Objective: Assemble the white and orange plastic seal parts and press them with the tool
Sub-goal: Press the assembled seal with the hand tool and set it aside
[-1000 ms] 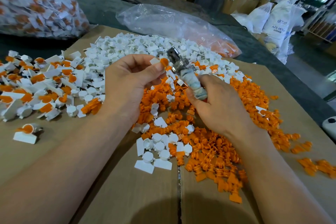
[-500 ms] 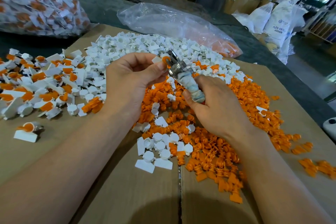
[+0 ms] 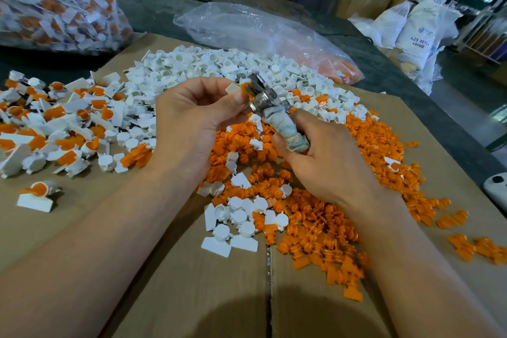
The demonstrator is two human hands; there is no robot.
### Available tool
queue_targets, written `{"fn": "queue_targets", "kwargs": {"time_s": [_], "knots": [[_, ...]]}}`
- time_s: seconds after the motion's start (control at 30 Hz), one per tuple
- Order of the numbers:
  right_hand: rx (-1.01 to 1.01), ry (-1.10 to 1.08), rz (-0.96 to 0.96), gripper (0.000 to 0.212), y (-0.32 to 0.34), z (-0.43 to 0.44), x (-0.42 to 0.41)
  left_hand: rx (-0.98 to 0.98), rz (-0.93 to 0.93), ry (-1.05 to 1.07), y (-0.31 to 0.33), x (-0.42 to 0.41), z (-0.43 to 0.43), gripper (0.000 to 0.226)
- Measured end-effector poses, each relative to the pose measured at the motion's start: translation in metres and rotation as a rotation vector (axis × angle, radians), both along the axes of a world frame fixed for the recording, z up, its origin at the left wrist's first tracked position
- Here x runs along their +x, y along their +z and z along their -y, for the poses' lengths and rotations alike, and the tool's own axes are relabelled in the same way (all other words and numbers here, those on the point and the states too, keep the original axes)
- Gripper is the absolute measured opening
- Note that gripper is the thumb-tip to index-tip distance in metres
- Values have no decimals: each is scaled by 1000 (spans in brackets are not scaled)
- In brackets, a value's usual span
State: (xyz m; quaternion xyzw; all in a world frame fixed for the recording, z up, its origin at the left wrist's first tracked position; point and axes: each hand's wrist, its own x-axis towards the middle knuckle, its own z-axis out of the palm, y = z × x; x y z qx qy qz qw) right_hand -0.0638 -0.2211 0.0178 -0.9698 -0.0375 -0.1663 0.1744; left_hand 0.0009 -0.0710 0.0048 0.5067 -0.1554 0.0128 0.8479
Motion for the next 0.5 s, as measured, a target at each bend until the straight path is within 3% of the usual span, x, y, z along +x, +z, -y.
{"fn": "queue_targets", "kwargs": {"time_s": [0.5], "knots": [[15, 14, -6, 11, -1, -2, 1, 55, -23, 30, 1, -2, -1, 16]]}}
